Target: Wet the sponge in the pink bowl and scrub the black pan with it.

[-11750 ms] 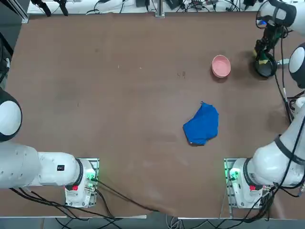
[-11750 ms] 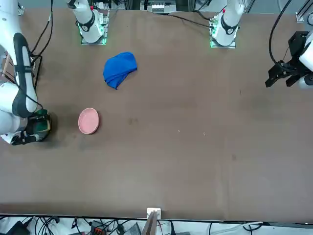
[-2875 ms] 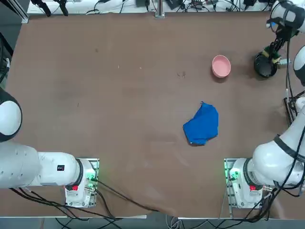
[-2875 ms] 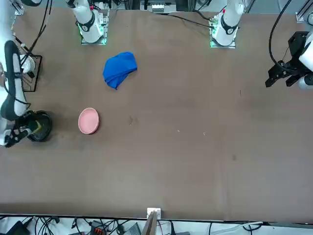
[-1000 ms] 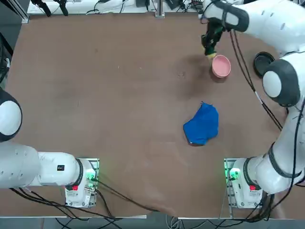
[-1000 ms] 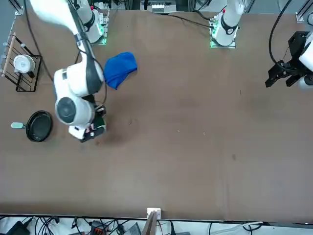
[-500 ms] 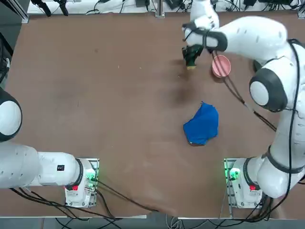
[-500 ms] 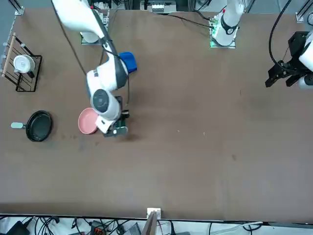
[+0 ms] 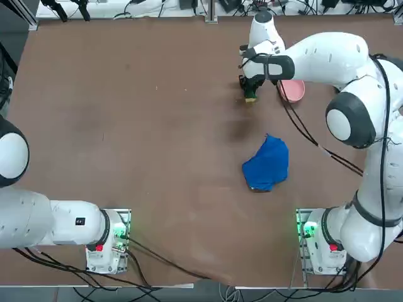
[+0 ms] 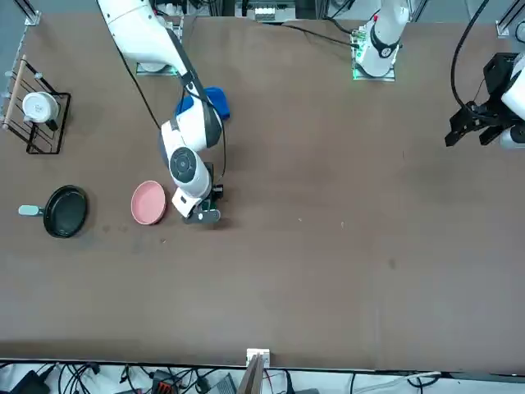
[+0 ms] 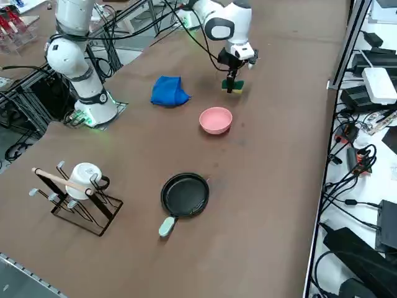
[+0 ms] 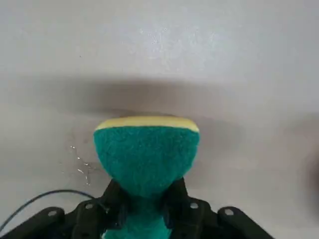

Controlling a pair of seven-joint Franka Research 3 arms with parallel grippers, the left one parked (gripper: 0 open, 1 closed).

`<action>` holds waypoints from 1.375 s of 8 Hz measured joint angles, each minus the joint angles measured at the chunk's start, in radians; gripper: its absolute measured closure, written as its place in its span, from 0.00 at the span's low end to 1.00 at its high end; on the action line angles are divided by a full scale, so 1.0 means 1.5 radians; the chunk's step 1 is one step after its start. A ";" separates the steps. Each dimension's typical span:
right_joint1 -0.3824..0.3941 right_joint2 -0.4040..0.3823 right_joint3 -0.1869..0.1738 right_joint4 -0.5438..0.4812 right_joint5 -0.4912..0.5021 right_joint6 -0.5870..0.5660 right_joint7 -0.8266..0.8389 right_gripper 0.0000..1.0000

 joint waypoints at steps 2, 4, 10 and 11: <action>0.003 0.005 0.000 -0.004 0.000 0.025 0.000 0.63; 0.010 0.012 0.000 -0.014 0.000 0.059 0.000 0.63; 0.025 0.024 0.000 -0.018 0.003 0.085 0.001 0.62; 0.026 0.025 0.000 -0.018 0.003 0.086 0.001 0.62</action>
